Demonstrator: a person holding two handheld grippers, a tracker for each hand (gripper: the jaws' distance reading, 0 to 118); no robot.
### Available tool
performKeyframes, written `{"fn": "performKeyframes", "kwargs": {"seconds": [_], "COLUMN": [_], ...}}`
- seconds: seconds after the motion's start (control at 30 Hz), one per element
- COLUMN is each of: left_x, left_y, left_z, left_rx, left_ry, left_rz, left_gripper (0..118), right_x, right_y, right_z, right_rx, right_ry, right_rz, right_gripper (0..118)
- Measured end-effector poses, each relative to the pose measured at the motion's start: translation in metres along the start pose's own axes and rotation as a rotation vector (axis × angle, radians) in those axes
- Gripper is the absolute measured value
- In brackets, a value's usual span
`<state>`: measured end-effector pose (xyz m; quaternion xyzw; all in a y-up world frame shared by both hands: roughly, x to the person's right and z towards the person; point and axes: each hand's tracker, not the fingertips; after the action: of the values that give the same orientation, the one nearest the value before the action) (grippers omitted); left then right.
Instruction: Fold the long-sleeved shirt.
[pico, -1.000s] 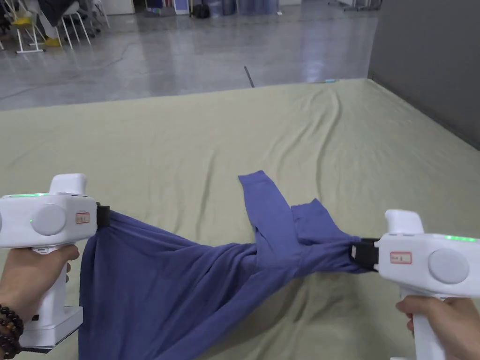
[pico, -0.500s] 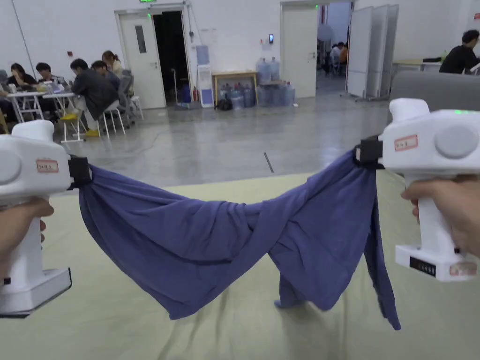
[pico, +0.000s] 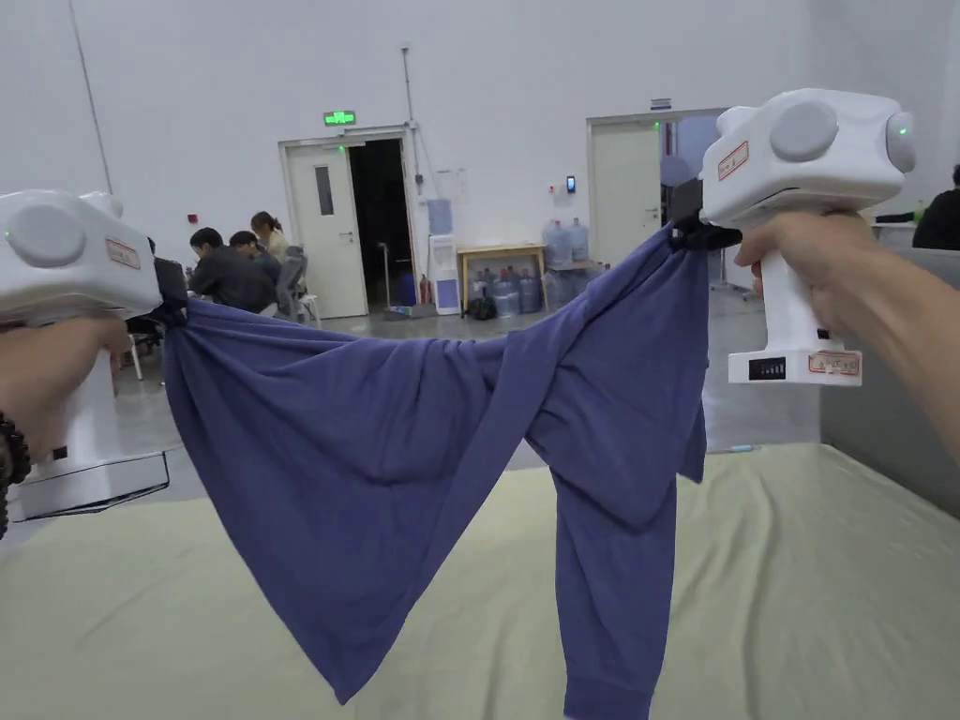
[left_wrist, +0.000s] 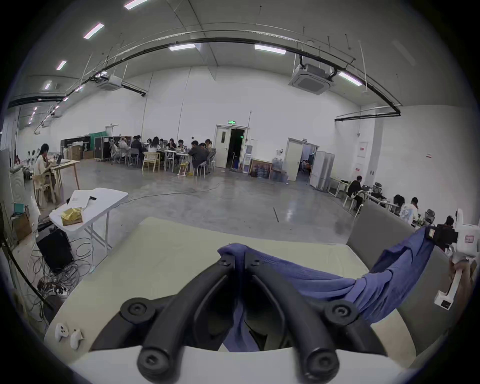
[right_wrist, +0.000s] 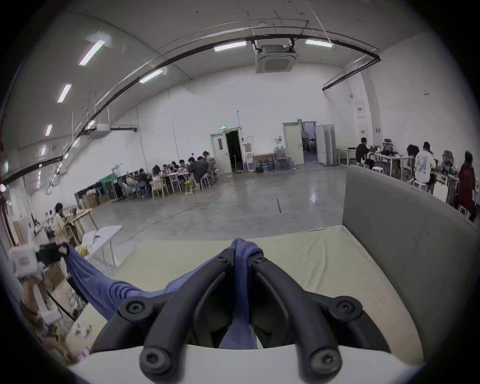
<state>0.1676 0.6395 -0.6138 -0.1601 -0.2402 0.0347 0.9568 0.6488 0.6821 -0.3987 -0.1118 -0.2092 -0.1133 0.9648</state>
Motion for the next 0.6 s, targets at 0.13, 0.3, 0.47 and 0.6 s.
{"fn": "performKeyframes", "kwargs": {"seconds": [0.13, 0.3, 0.47, 0.6], "left_x": [0.0, 0.002, 0.018, 0.024], "left_y": [0.03, 0.032, -0.026, -0.105], "left_z": [-0.046, -0.059, -0.081, -0.112], "left_rx": [0.025, 0.048, -0.02, -0.089], "left_ry": [-0.001, -0.01, 0.057, 0.101], "left_rz": [0.033, 0.023, -0.108, -0.178], "left_gripper": [2, 2, 2, 2], "right_x": [-0.002, 0.001, 0.009, 0.024], "right_y": [0.015, 0.005, -0.053, -0.134], "right_z": [-0.017, -0.025, -0.055, -0.092], "right_rx": [-0.006, 0.01, -0.059, -0.18], "right_ry": [-0.026, -0.052, -0.109, -0.113], "right_rz": [0.015, -0.006, 0.061, 0.042], "right_gripper": [10, 8, 8, 8]}}
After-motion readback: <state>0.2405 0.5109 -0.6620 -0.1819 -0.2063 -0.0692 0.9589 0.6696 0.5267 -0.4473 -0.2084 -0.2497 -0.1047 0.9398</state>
